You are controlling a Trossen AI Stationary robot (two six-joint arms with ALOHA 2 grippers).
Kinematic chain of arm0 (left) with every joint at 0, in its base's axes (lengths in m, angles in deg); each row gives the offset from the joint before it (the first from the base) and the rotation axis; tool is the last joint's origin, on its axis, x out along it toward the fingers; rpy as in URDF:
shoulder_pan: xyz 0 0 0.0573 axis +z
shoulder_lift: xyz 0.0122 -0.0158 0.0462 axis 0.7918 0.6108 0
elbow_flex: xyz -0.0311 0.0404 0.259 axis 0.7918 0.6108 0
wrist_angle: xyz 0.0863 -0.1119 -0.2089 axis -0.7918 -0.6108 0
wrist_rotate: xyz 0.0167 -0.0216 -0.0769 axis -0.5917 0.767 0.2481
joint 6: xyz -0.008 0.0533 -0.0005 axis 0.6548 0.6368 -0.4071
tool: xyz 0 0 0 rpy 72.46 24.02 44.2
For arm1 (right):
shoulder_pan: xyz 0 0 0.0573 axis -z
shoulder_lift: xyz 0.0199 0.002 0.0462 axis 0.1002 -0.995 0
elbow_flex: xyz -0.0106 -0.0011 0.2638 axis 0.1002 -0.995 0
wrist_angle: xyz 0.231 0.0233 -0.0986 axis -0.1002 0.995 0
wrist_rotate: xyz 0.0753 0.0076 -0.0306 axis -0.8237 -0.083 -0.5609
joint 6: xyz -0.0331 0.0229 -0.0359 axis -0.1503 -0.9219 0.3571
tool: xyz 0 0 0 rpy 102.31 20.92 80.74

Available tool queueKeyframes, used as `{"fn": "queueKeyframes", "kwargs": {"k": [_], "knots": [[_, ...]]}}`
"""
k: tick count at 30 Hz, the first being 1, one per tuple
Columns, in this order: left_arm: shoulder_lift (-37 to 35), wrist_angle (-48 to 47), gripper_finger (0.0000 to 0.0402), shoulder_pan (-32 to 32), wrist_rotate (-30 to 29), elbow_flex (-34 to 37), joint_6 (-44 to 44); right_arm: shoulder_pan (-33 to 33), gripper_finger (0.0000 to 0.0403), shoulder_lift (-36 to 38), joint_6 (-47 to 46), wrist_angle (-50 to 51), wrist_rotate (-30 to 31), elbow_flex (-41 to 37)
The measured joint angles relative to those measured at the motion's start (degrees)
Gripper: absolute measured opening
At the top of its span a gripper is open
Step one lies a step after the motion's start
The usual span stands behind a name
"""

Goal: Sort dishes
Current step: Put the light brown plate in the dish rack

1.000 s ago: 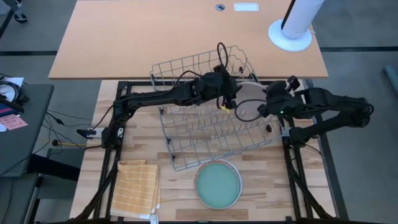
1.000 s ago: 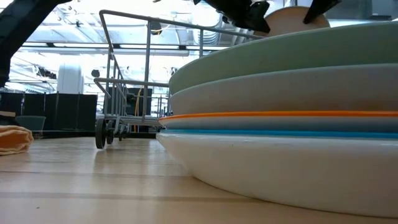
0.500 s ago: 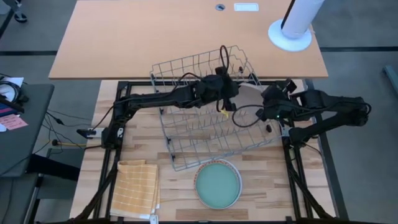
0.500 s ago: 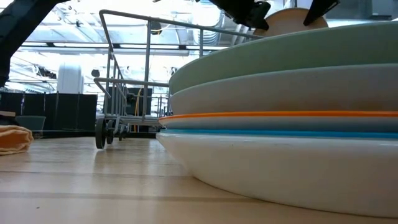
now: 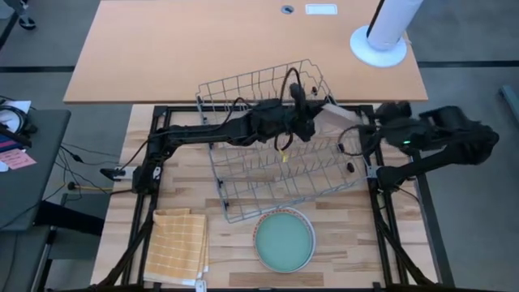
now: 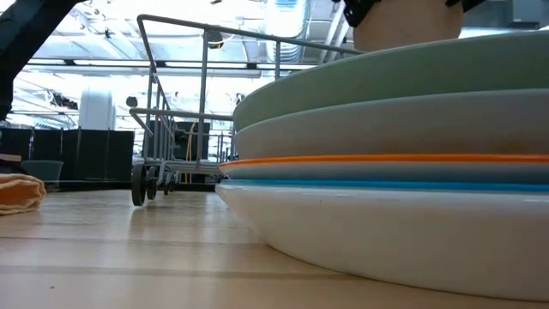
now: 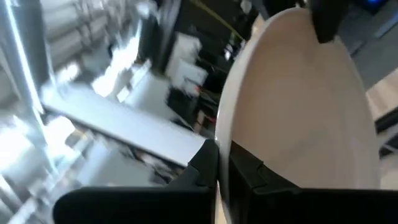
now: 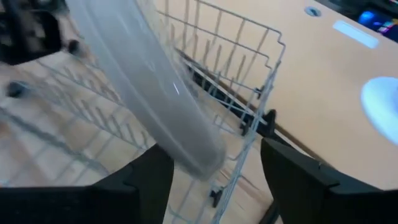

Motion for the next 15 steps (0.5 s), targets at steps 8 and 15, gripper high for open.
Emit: {"fn": "queueKeyframes", "kwargs": {"k": [8, 15], "knots": [[0.2, 0.5, 0.0001, -1.8, 8.2, 0.4, 17.6, -2.0, 0.0230, 8.5, 0.1, -0.7, 2.8, 4.2], [0.6, 0.8, 0.0001, -1.8, 13.3, 0.1, 17.9, -2.3, 0.0228, 11.3, 1.3, -1.9, 1.8, 3.4]]}}
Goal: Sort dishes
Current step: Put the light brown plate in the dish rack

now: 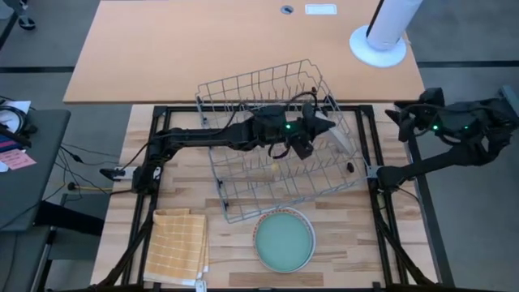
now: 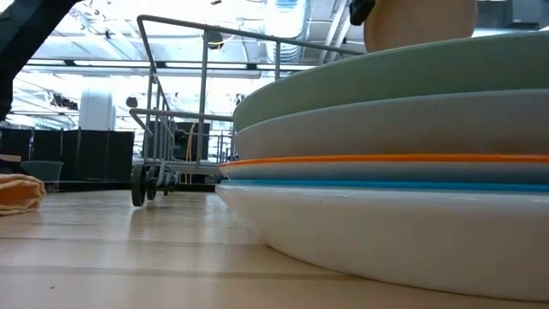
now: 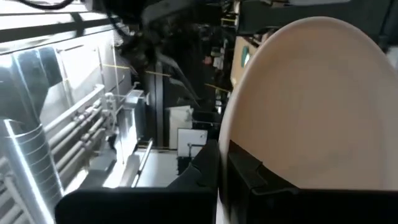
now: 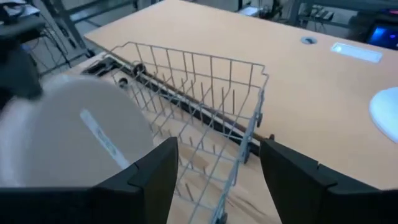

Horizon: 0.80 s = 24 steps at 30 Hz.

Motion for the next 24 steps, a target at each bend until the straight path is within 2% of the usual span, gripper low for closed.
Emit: {"fn": "queueKeyframes", "kwargs": {"k": [3, 7, 17, 21, 24], "knots": [[0.3, -1.0, 0.0001, -0.1, 0.8, 0.1, -0.2, 0.0, 0.0228, -0.9, 0.2, -0.5, -0.6, -0.9], [0.1, -2.7, 0.0001, 0.1, 4.9, 0.0, -3.7, 0.0, 0.0228, -2.3, 2.3, -2.0, -1.5, -1.9], [0.2, -3.2, 0.0001, 2.5, 9.1, 0.0, -1.5, -0.1, 0.0228, -4.2, 12.3, -11.9, -1.9, -2.1], [1.2, -1.4, 0.0001, 4.2, 9.5, 0.0, -1.5, 0.0, 0.0228, -4.0, 13.7, -13.7, -2.0, -2.0], [2.7, -0.1, 0.0001, 6.1, 12.2, -0.1, 1.5, 0.0, 0.0228, -4.1, 13.7, -13.7, -2.0, -2.0]]}}
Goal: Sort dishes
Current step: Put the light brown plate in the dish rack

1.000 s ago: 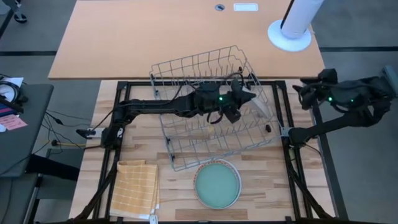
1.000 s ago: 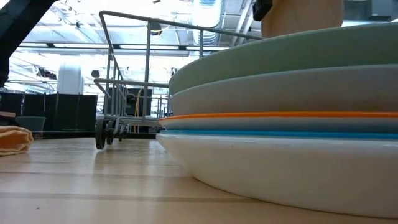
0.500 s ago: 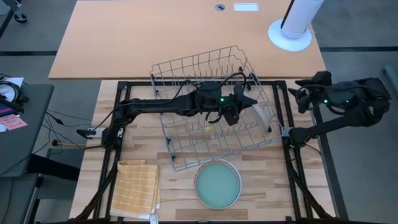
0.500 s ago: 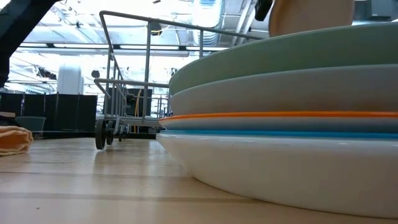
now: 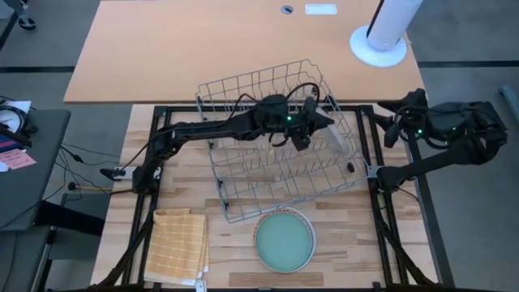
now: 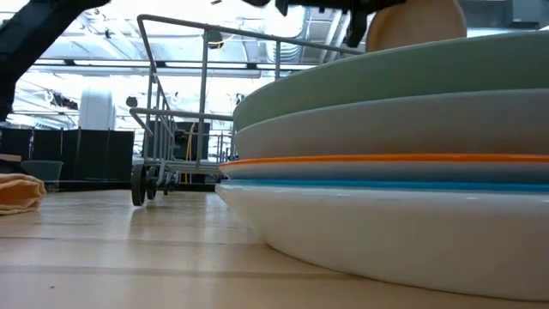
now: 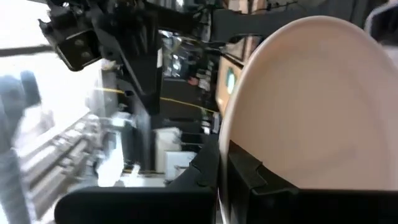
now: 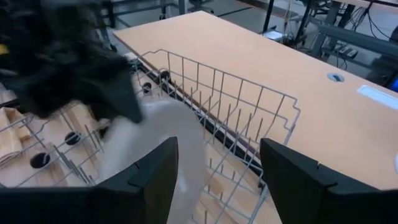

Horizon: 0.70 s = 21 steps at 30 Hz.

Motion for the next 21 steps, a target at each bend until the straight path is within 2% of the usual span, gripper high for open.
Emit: {"fn": "queueKeyframes", "kwargs": {"k": [7, 13, 21], "knots": [[2.2, 0.0, 0.0000, 0.7, 2.7, 0.1, -0.6, 0.0, 0.0228, -0.2, 0.0, 0.0, 0.0, 0.0], [3.7, 0.1, 0.0000, -0.2, 2.7, 0.1, -0.4, 0.0, 0.0228, -0.1, 0.0, 0.1, 0.0, 0.0], [5.9, 3.1, 0.0000, -0.5, 3.0, 0.1, 4.1, 0.0, 0.0228, -0.2, 0.0, 0.1, -0.3, 0.0]]}}
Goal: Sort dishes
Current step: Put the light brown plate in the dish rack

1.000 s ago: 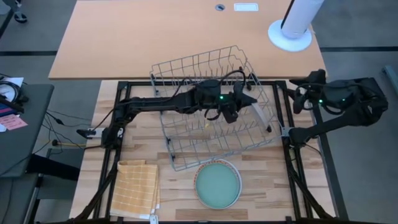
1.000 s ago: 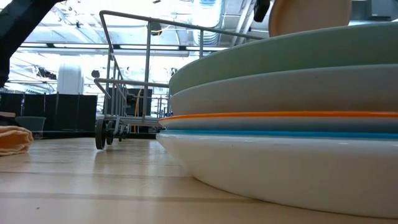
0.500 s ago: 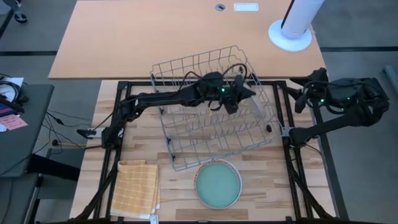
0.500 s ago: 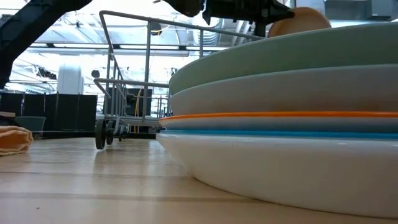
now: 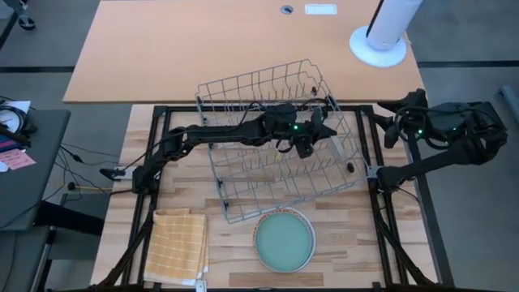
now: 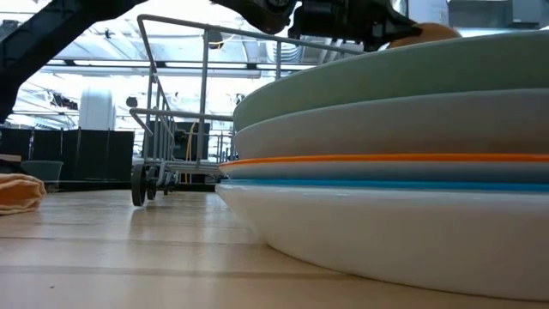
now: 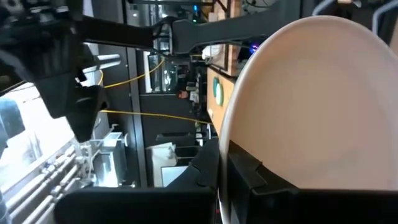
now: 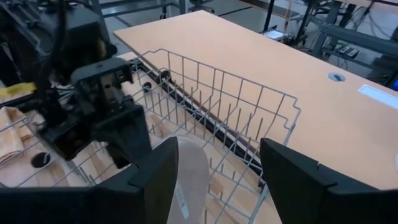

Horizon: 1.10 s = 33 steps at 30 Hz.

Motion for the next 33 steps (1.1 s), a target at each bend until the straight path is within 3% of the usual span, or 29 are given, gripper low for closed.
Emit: {"fn": "queueKeyframes", "kwargs": {"k": [11, 21, 33], "knots": [[0.1, -4.1, 0.0000, 0.0, 4.3, 0.0, -2.2, 0.0, 0.0228, 0.0, 0.0, 0.0, -1.2, 0.0], [0.1, -8.1, 0.0002, 0.7, 3.4, 0.0, -2.9, 0.0, 0.0228, 0.0, 0.0, 0.0, -1.2, 0.0], [0.1, -9.5, 0.0090, 0.7, 4.0, 0.0, -4.4, 0.0, 0.0228, 0.0, 0.0, 0.0, -1.4, 0.0]]}}
